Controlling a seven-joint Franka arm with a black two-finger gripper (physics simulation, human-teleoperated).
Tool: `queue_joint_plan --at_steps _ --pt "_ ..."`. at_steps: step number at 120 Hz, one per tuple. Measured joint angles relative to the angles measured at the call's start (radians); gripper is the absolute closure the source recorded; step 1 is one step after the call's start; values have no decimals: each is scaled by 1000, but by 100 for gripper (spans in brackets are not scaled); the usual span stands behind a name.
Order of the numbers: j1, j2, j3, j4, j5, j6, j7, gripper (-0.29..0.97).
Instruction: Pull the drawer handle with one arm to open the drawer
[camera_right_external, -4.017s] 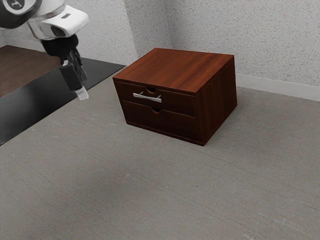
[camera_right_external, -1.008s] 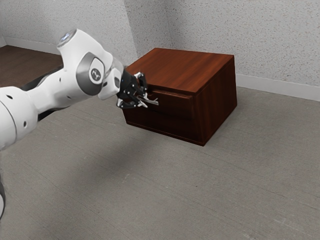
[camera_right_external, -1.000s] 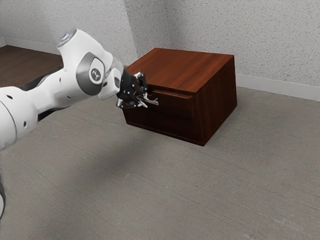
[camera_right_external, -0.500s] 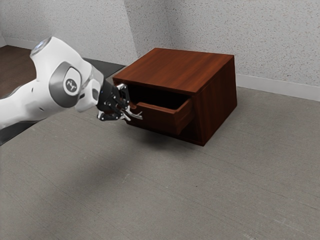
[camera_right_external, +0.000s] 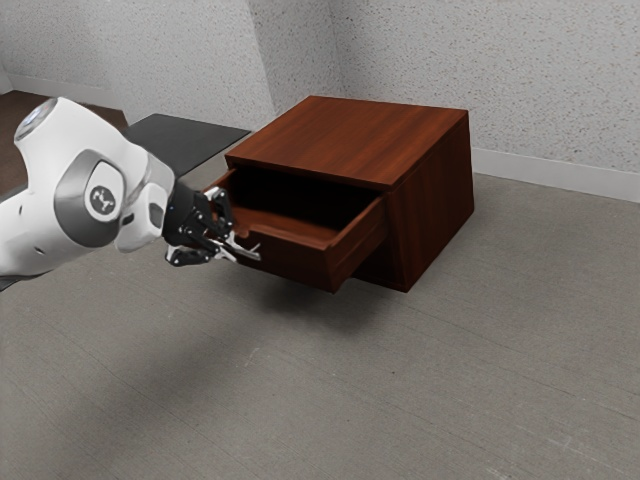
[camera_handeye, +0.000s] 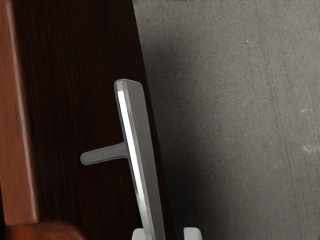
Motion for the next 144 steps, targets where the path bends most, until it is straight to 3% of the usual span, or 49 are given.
queue_joint_plan --at_steps 28,48,77,120,134,144 --pt "-45 -74 47 -71 19 1 -1 72" --pt "-149 -96 141 -95 40 1 -2 70" --pt "-166 -107 156 -99 53 -4 -7 67" --pt "-169 -176 162 -95 58 -53 -18 52" --pt "-171 -175 166 31 181 -184 -64 49" --pt "-182 -106 154 189 257 -324 -119 47"
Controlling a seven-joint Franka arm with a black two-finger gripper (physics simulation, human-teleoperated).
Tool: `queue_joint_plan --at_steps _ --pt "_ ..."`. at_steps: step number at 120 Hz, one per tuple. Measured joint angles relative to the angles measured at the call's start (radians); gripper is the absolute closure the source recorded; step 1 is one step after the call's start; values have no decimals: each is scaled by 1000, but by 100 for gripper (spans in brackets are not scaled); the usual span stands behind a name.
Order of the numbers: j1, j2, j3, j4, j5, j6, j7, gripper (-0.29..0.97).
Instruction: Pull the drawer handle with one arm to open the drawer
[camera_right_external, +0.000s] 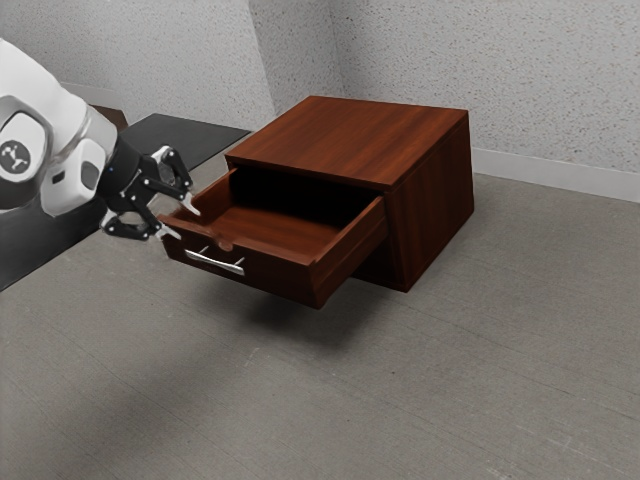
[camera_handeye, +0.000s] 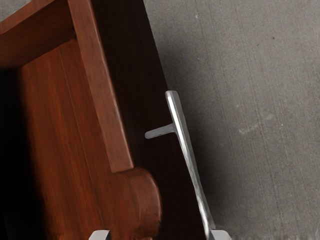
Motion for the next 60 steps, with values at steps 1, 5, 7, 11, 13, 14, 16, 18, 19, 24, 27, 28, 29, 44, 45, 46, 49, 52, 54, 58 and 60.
queue_joint_plan --at_steps 1,5,7,11,13,14,16,18,19,24,27,28,29,44,45,46,49,52,54,58,60 --pt "-3 12 -1 18 5 -14 -6 46" --pt "-17 60 -4 86 23 -71 -28 43" --pt "-24 82 -5 117 31 -99 -40 41" --pt "-36 124 -6 176 43 -155 -67 37" --pt "-40 145 -6 205 48 -183 -81 35" --pt "-40 159 -7 224 50 -197 -88 34" --pt "-35 190 -13 271 54 -228 -104 31" --pt "-31 215 -20 311 58 -256 -119 29" --pt "-30 227 -23 330 59 -270 -127 28" --pt "-31 275 -32 402 65 -334 -166 23" --pt "-35 297 -36 437 68 -369 -191 20" --pt "-38 302 -37 446 69 -379 -199 19" --pt "-40 307 -38 454 70 -390 -208 19" --pt "-37 337 -39 499 72 -499 -354 10" --pt "-36 337 -39 500 72 -504 -363 10" --pt "-34 337 -39 501 72 -509 -373 10" --pt "-30 337 -40 502 71 -523 -400 8" --pt "-28 337 -41 503 72 -534 -426 8" --pt "-28 337 -41 504 72 -542 -442 7" --pt "-28 336 -42 505 72 -554 -474 6" --pt "-28 336 -42 505 72 -560 -490 6"
